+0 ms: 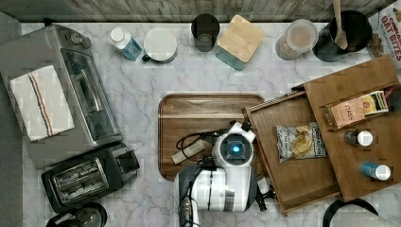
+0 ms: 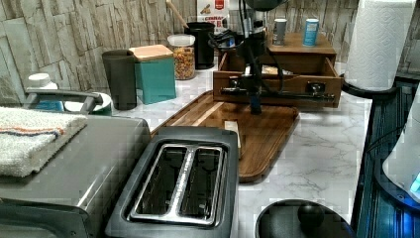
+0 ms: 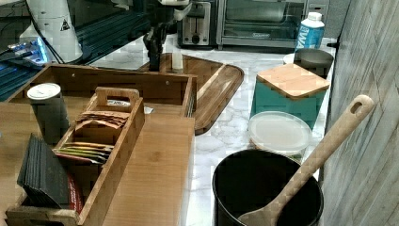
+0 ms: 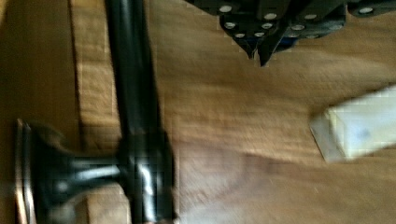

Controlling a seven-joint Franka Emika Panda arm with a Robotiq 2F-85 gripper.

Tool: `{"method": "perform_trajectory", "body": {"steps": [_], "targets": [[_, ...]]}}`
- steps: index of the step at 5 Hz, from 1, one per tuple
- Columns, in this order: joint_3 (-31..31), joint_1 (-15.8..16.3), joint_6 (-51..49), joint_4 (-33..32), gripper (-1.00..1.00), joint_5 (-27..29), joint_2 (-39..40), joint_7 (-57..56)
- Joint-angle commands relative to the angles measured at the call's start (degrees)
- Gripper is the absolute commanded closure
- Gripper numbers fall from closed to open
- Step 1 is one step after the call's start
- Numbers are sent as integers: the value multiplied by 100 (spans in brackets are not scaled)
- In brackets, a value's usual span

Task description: Close the drawer.

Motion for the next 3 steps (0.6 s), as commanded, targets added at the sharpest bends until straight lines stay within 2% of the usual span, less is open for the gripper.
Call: {"method": "perform_trajectory", "body": {"steps": [1, 3], "targets": [[-327, -463, 148, -43, 100, -72, -251, -891], [-536, -656, -110, 432, 100, -32, 183, -1655]]}}
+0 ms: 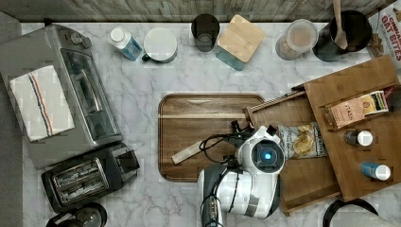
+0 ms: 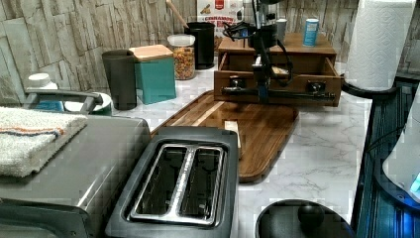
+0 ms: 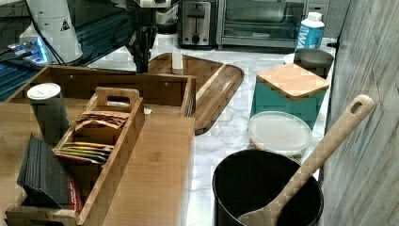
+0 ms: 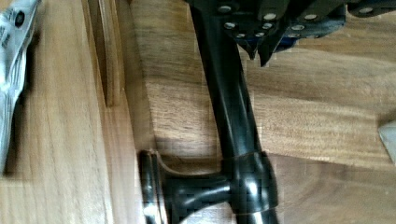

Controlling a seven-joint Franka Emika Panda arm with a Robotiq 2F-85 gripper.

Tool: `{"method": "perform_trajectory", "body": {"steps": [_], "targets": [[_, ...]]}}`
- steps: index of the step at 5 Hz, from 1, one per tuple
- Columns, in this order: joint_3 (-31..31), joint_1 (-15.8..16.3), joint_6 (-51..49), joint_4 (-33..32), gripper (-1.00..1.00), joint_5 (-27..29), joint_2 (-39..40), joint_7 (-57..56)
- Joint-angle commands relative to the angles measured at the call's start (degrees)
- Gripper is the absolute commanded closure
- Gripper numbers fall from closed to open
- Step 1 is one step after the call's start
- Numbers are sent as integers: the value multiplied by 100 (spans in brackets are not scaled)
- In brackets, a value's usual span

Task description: Close the drawer.

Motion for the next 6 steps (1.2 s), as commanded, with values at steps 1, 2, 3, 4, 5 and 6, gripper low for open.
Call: {"method": "perform_trajectory", "body": {"steps": [1, 2, 3, 4, 5, 6], "targets": [[-709, 54, -404, 740, 100, 37, 593, -1535], [-213, -798, -233, 1026, 100, 17, 883, -2144], [-601, -679, -294, 1282, 100, -203, 840, -2394], [-726, -840, -605, 1742, 100, -84, 973, -2763], [-949, -938, -631, 2234, 100, 326, 1336, -3467], [-1005, -1243, -700, 2981, 100, 906, 1940, -4369]]}}
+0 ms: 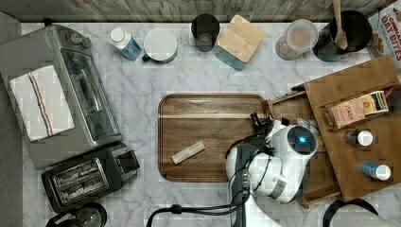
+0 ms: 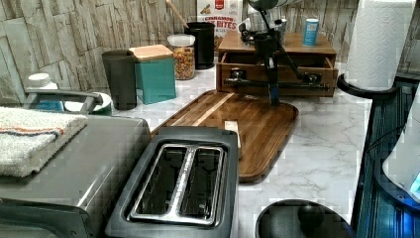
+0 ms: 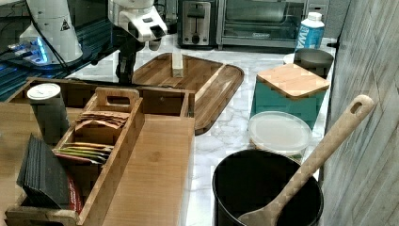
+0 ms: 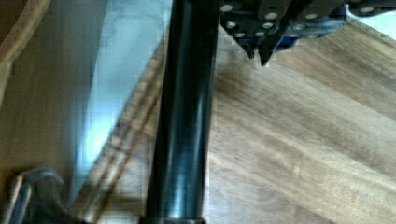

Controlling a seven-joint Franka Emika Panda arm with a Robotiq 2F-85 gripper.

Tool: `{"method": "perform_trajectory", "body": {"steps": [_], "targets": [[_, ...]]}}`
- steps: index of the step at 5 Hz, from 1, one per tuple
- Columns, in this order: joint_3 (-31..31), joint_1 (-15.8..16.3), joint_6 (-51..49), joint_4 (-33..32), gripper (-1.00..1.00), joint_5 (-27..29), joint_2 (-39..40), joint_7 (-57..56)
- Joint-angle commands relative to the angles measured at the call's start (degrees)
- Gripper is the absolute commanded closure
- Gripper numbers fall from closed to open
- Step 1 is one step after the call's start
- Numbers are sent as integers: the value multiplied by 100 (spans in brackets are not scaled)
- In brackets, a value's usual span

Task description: Close the drawer.

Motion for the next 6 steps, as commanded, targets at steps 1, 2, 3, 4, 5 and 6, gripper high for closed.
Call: {"method": "perform_trajectory", "body": {"steps": [1, 2, 3, 4, 5, 6], "targets": [[-599, -1005, 124, 2616, 100, 758, 1220, -1823], [-727, -1038, -295, 3336, 100, 122, 1346, -1329], [-850, -1106, -773, 4157, 100, -93, 1672, -1427], [-892, -1116, 450, 3757, 100, 57, 1669, -1323], [-1201, -855, 861, 3779, 100, 192, 1721, -1304], [-1101, -1007, 461, 4036, 100, 104, 1732, -1530]]}}
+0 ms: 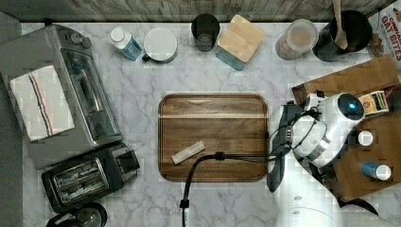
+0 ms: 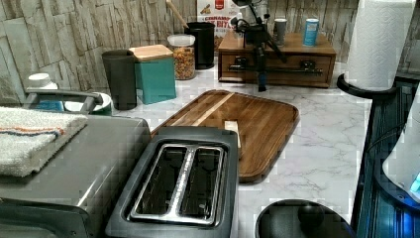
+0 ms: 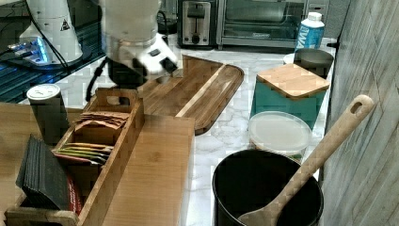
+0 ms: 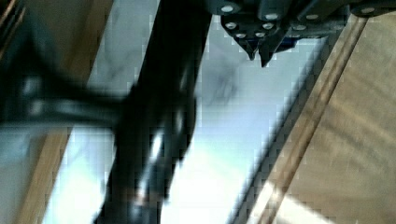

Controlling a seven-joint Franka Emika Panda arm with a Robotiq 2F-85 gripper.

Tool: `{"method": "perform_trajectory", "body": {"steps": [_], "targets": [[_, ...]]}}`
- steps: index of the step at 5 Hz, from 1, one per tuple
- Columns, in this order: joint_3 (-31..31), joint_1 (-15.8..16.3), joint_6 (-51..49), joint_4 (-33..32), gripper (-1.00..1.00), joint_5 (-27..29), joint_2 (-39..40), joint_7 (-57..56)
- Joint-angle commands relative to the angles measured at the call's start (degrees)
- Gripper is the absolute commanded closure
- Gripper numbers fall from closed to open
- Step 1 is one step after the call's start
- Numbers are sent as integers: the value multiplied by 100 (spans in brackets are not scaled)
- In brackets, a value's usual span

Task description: Close the drawer.

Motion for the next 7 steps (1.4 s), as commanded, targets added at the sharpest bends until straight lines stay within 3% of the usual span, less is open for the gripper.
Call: {"method": "perform_trajectory", "body": {"steps": [1, 7], "targets": [[-903, -573, 990, 1698, 100, -188, 31, -58], [-1002, -487, 988, 1699, 100, -123, 48, -92]]}}
